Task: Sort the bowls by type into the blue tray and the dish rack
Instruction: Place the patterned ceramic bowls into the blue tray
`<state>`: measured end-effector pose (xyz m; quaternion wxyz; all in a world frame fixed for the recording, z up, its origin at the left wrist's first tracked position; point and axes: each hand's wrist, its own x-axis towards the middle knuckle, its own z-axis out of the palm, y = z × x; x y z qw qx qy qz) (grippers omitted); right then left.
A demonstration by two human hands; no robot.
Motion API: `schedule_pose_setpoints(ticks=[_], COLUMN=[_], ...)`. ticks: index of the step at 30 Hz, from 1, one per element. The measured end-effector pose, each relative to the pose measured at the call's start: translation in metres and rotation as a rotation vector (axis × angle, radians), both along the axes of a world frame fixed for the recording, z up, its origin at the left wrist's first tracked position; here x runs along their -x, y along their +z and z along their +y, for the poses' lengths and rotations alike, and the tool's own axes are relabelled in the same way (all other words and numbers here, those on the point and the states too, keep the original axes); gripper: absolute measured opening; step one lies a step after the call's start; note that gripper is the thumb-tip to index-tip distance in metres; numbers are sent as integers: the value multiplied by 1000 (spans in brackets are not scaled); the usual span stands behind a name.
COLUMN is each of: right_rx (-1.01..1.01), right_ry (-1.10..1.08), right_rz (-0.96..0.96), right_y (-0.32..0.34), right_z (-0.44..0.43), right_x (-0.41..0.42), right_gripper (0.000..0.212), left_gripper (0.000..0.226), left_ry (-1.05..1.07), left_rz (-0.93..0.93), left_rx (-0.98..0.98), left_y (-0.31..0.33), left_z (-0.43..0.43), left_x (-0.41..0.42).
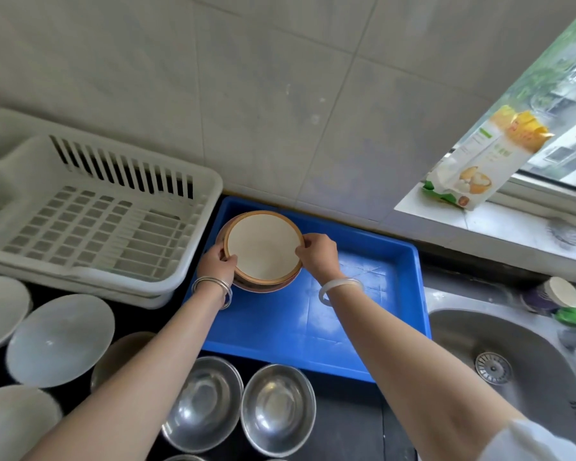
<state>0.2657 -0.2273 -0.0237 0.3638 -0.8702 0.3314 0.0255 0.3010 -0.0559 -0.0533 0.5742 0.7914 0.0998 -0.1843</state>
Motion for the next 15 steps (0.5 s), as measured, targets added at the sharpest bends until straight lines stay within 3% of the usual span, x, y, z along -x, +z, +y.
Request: schedule_pose_setpoints(ticks=[15], right_rx=[-85], right_ry=[-27], right_rz=[-122], right_y=[-4], right_z=[6], right_x=[13], right_gripper=[25], left_gripper=[40], left_ry=[218], left_rz=[-77], left_rx=[118], left_y=[-1], left_z=[-3], left_x=[8])
